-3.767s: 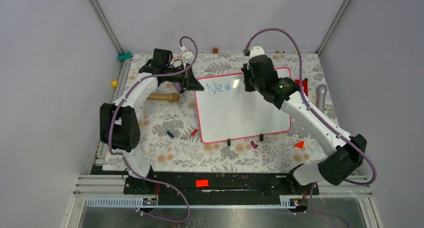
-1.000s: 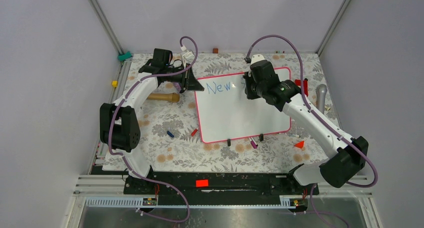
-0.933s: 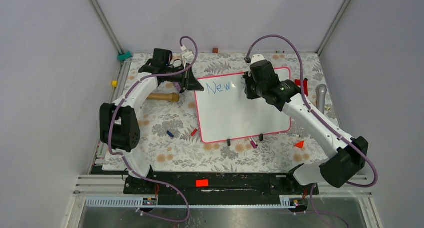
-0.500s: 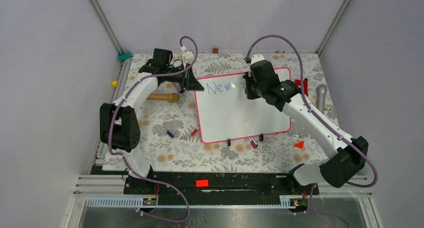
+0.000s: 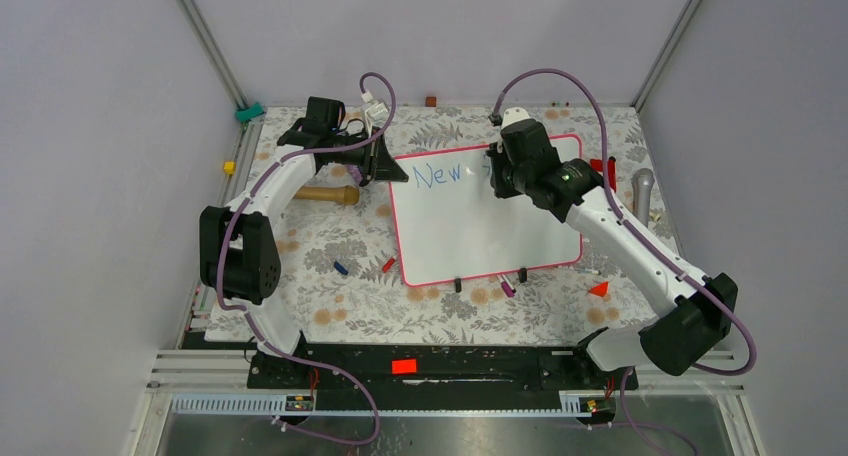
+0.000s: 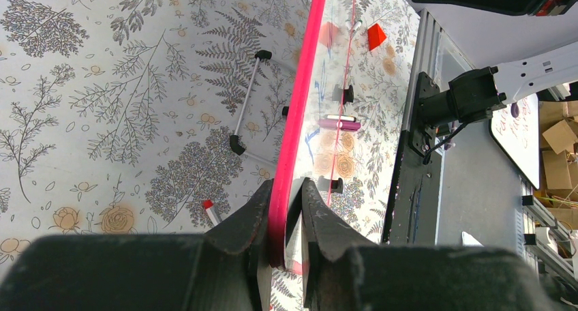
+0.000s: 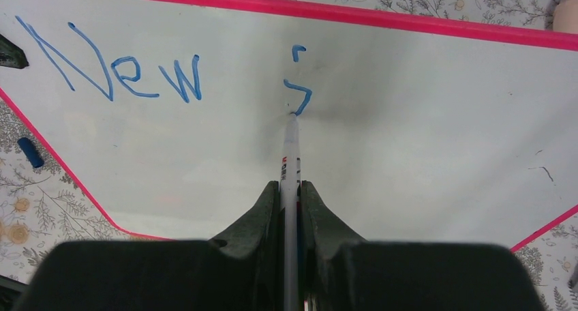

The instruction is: Write a sentence on the whiteboard

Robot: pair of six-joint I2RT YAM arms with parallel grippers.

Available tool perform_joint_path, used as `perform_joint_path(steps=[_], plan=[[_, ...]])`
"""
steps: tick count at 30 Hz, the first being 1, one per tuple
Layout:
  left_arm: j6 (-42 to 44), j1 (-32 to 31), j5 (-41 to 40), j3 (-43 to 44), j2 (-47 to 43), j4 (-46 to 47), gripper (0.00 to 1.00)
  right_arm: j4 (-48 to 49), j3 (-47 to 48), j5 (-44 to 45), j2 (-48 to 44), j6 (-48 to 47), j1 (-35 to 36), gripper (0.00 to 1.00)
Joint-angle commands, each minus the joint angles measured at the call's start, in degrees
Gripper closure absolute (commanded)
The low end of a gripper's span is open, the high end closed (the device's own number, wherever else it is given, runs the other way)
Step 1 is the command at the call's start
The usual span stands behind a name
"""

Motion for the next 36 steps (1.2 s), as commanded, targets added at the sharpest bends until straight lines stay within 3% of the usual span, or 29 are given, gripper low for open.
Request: perform_joint_path(steps=[1,14,36], plan=[[8.56,-1.26,-12.55,-0.79,0.15,-2.12,0.92,-0.13,4.18,1.10,-1.89,-1.78,-0.19,1.00],[8.56,-1.19,-12.67,-0.79,0.06,-2.04,0.92,-0.10,8.14,1.28,0.90,-1.72,-0.21,1.00],[8.58,-1.24,-12.68,-0.78,0.07,-2.08,0.92,1.45,2.69,0.33,-0.75,-1.13,-0.19,1.00]])
